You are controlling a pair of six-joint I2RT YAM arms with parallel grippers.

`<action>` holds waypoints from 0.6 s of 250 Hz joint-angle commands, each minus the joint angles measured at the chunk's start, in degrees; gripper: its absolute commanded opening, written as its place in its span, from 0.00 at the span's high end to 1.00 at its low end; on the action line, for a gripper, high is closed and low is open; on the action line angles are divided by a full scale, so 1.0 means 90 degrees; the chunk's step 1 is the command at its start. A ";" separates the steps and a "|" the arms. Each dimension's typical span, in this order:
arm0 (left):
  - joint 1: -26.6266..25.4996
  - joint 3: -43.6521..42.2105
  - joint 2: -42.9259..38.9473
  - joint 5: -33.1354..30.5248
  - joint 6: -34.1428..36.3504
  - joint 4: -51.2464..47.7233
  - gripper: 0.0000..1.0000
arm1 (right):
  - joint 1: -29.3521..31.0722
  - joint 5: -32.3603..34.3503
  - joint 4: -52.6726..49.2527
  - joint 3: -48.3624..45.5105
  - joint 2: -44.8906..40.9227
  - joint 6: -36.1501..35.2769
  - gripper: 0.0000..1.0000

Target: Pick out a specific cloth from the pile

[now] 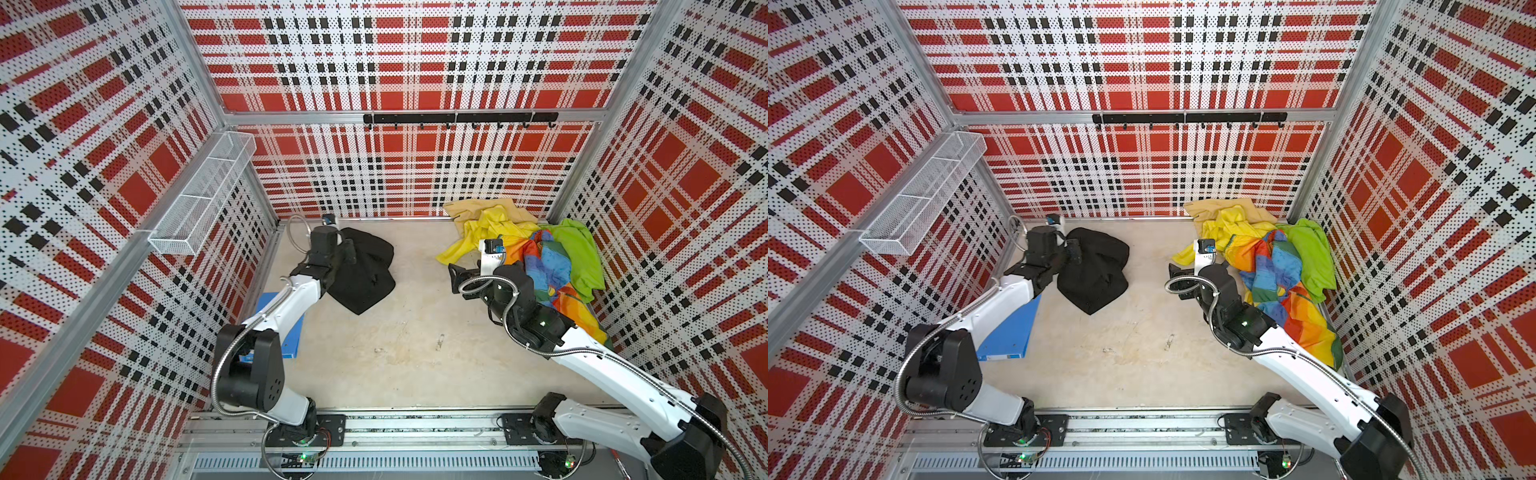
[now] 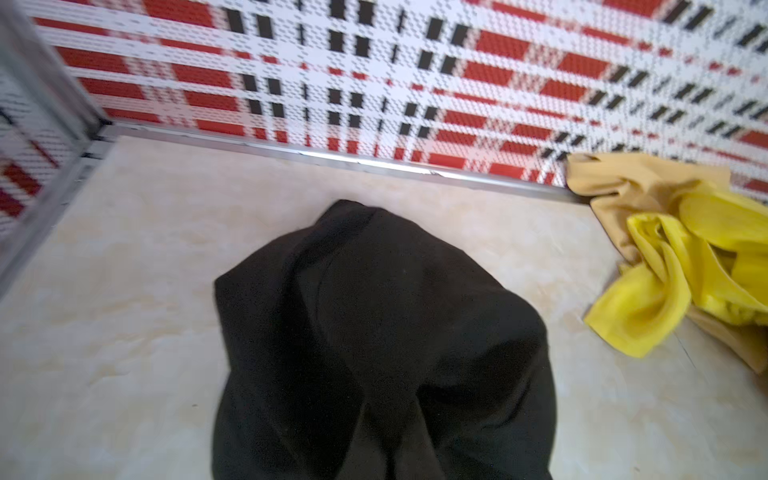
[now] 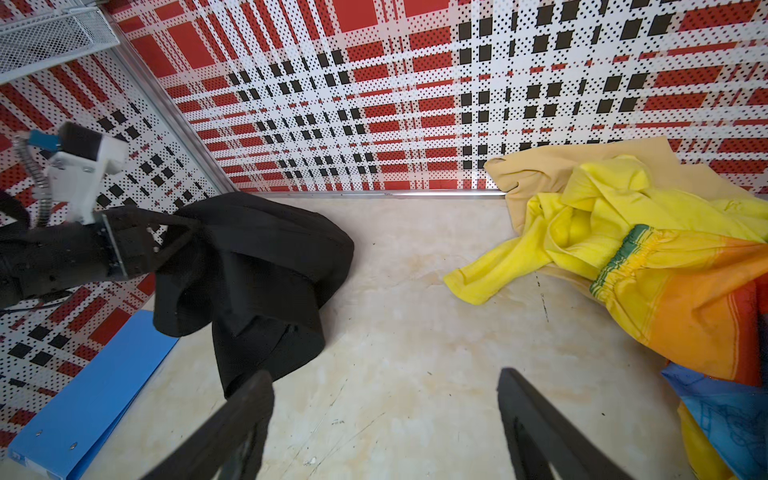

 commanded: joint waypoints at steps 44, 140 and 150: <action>0.0648 -0.0977 0.0861 0.0432 -0.0819 0.0661 0.93 | -0.0014 -0.0118 0.0178 -0.0017 -0.0157 0.0059 0.10; 0.0337 -0.0423 0.1916 0.0778 -0.1226 0.1195 0.83 | -0.0015 0.0016 -0.0032 -0.0003 -0.0403 0.0043 0.10; 0.0301 -0.0358 0.2025 0.0769 -0.1233 0.1236 0.79 | -0.0014 0.0028 -0.0052 -0.0025 -0.0455 0.0049 0.10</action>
